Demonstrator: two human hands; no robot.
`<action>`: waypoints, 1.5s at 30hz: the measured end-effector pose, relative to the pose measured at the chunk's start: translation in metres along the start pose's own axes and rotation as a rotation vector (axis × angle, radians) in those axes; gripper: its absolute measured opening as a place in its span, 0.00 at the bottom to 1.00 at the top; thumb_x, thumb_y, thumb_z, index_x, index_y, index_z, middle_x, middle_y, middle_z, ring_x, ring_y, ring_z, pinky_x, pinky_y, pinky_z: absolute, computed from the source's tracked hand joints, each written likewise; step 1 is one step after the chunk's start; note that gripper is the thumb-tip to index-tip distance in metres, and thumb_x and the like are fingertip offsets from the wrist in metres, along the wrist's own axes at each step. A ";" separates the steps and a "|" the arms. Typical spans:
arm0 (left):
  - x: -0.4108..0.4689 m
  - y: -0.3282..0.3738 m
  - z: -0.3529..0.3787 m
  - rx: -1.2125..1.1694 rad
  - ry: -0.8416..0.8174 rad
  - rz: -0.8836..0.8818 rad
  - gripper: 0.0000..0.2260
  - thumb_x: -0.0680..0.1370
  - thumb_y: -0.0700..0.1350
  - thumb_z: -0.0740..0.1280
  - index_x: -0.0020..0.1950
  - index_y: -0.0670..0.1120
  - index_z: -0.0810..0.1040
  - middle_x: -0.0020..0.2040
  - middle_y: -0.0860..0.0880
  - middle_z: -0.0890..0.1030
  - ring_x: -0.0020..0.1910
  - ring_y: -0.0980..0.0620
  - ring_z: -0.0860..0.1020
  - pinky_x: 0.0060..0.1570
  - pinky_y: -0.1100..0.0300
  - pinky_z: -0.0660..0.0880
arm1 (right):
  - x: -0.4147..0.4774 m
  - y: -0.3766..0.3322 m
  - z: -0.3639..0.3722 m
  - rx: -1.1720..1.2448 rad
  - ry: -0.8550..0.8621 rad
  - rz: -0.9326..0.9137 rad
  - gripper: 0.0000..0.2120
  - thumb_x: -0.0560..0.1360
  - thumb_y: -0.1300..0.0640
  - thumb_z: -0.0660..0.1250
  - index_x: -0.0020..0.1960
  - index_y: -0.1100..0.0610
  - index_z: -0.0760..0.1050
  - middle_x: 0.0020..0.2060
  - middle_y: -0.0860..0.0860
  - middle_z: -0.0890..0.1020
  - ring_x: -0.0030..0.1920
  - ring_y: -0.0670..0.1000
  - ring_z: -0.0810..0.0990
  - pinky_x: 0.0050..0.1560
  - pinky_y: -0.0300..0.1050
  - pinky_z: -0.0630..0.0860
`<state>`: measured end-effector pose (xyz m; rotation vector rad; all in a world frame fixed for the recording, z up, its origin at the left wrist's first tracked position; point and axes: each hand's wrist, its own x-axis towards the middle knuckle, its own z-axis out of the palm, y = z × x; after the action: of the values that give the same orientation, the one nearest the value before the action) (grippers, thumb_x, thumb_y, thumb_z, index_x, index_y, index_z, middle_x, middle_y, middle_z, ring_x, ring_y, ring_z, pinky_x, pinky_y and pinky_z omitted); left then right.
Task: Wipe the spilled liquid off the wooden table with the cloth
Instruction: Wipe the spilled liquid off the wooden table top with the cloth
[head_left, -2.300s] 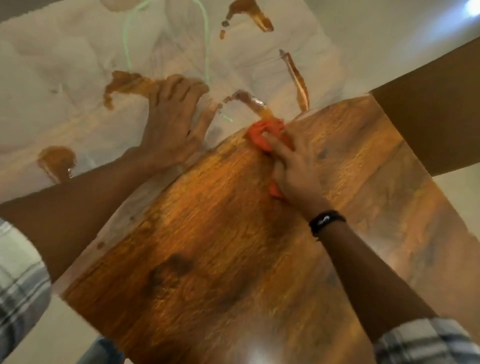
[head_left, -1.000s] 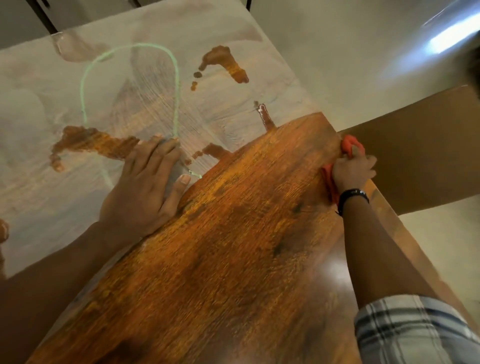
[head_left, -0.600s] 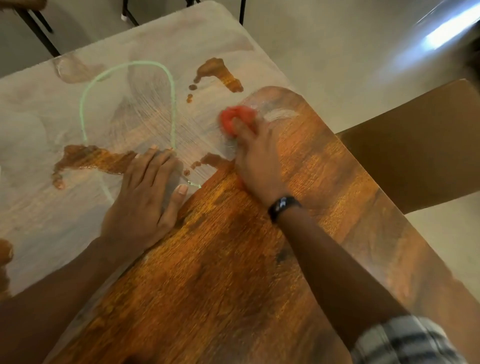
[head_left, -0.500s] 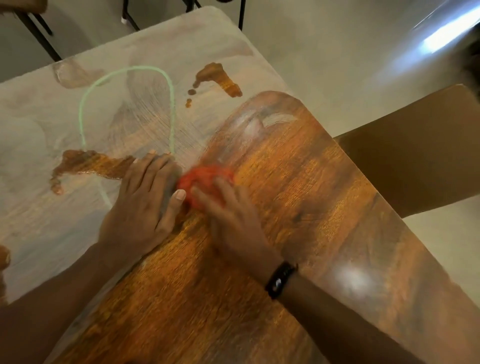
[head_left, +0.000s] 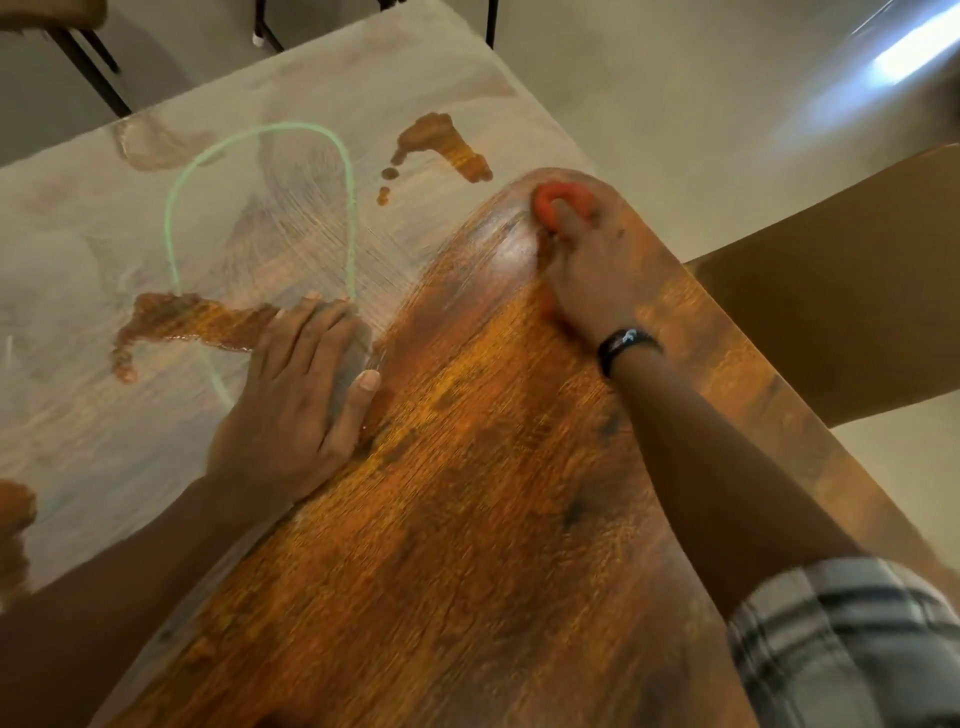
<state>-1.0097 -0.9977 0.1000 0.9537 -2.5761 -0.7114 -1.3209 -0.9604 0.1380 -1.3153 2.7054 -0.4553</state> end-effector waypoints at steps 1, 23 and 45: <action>0.000 -0.001 0.000 0.002 0.003 0.002 0.27 0.84 0.57 0.49 0.75 0.41 0.67 0.76 0.43 0.68 0.80 0.44 0.58 0.79 0.44 0.52 | -0.021 -0.013 0.007 0.035 -0.044 -0.105 0.19 0.83 0.52 0.57 0.73 0.45 0.68 0.74 0.54 0.61 0.68 0.59 0.64 0.67 0.51 0.68; 0.001 -0.001 0.000 -0.009 0.003 0.031 0.26 0.85 0.57 0.48 0.73 0.40 0.69 0.74 0.42 0.70 0.78 0.41 0.62 0.77 0.40 0.55 | 0.016 0.024 -0.006 -0.063 0.051 0.132 0.19 0.82 0.50 0.55 0.72 0.42 0.69 0.73 0.57 0.65 0.68 0.63 0.67 0.69 0.54 0.64; -0.006 0.004 -0.005 -0.312 0.058 -0.069 0.29 0.84 0.60 0.49 0.79 0.43 0.60 0.79 0.46 0.62 0.80 0.49 0.54 0.79 0.61 0.46 | -0.087 -0.054 0.027 -0.017 0.034 0.106 0.21 0.81 0.51 0.58 0.74 0.46 0.67 0.73 0.58 0.63 0.68 0.65 0.64 0.66 0.62 0.69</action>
<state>-1.0049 -0.9925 0.1052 0.9472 -2.3011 -1.0507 -1.2204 -0.9297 0.1248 -1.1710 2.7959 -0.4484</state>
